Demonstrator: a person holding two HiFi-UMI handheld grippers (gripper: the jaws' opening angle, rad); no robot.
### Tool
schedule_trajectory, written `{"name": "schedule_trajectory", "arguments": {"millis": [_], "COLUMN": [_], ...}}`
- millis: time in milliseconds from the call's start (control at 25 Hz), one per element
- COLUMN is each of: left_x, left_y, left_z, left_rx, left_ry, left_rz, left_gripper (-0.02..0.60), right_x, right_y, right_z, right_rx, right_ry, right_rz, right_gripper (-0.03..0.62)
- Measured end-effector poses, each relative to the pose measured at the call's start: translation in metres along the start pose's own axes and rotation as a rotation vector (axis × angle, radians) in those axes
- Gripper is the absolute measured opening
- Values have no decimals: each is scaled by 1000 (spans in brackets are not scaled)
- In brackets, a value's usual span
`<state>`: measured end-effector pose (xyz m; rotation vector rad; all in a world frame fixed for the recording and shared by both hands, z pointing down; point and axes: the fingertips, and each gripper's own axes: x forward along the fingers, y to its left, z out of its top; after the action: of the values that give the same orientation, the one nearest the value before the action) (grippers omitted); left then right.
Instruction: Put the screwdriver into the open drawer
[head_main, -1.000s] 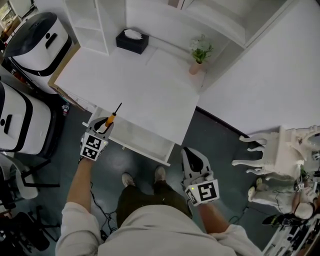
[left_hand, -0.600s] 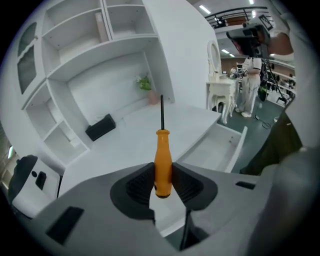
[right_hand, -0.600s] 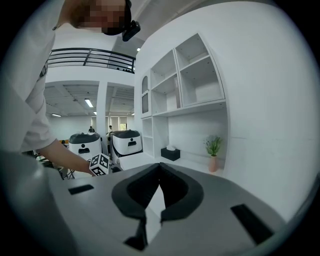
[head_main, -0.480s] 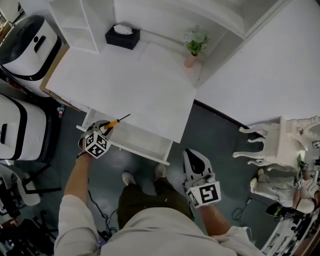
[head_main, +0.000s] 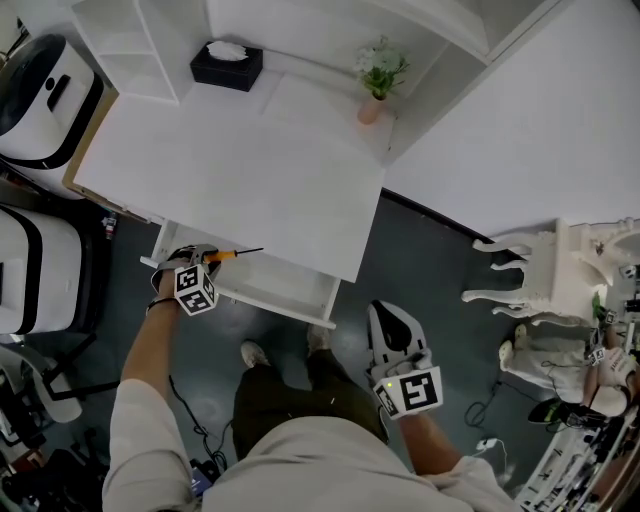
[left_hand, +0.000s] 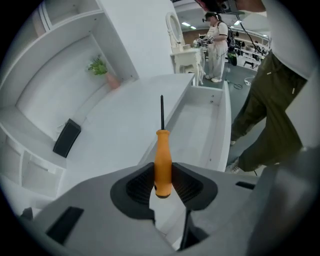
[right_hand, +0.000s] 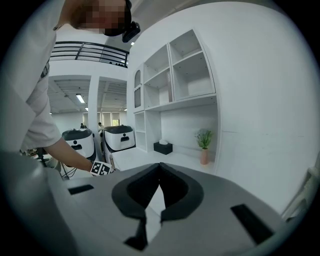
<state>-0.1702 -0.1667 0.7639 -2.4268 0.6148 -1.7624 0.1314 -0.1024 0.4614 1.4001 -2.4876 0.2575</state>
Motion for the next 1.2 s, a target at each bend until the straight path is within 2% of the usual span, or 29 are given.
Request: {"name": "schedule_trajectory", "arguments": {"millis": [360,1080,1200], "left_x": [36,92,97], "left_y": [-17,-43,-47], "left_z": [-13,-36,-40], "left_rx": [210,401,411], "left_ry": [66,161,178], "left_rz": [-109,-277,-310], "left_gripper": [110,110,110], "right_x": [6,-8,-12], "right_y": [2,-17,-21], "right_z": [-7,-39,-44], "right_rx": [-3,6,8], "right_ry": [23,90,98], "right_rz": [-16,-92,-101], "right_gripper": [3,3,5]}}
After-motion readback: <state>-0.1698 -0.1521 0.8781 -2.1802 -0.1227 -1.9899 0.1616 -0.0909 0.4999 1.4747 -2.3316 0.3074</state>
